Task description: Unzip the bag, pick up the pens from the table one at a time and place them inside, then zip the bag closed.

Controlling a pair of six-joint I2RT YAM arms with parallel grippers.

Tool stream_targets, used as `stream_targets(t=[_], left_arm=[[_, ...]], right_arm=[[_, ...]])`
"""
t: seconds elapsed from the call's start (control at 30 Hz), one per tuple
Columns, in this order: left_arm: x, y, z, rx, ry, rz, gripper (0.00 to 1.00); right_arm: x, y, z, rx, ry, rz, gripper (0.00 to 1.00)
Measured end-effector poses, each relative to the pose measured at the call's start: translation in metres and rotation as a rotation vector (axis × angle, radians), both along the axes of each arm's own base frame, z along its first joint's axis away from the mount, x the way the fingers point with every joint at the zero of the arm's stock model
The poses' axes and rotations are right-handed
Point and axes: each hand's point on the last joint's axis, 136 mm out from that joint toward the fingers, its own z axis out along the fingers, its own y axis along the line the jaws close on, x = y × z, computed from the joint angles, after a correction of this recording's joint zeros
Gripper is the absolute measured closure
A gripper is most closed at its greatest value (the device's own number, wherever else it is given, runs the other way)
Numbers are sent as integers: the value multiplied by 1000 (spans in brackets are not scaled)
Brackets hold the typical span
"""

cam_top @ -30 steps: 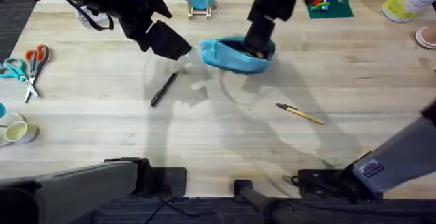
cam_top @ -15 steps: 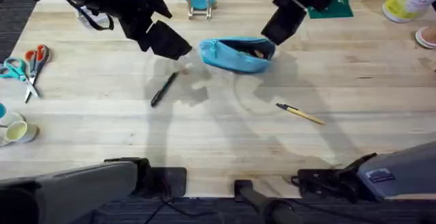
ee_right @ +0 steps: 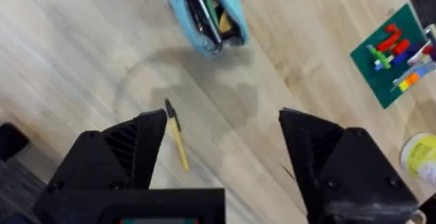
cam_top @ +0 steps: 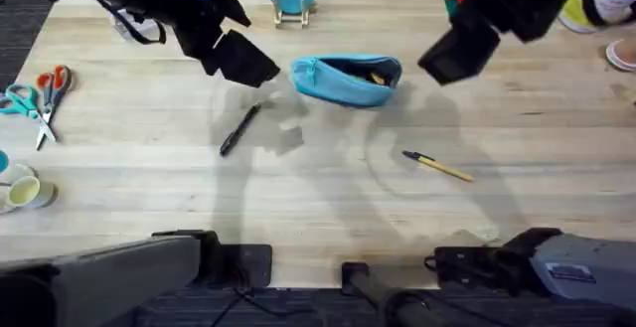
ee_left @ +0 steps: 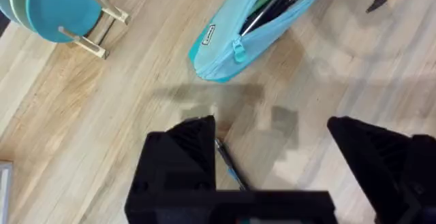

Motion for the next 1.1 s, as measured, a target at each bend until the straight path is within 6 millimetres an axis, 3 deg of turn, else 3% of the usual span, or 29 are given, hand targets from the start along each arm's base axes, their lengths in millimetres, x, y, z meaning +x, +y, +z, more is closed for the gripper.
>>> stream_targets(t=[0.47, 0.77, 1.1], left_arm=[[0, 0, 0, 0, 0, 0, 6], [0, 0, 0, 0, 0, 0, 5], [0, 0, 0, 0, 0, 0, 5]], right_arm=[[-44, -22, -48, -67, 170, -46, 3], [-51, -26, -59, -65, 222, -119, 4], [-57, -29, -110, -76, 311, -240, 5]])
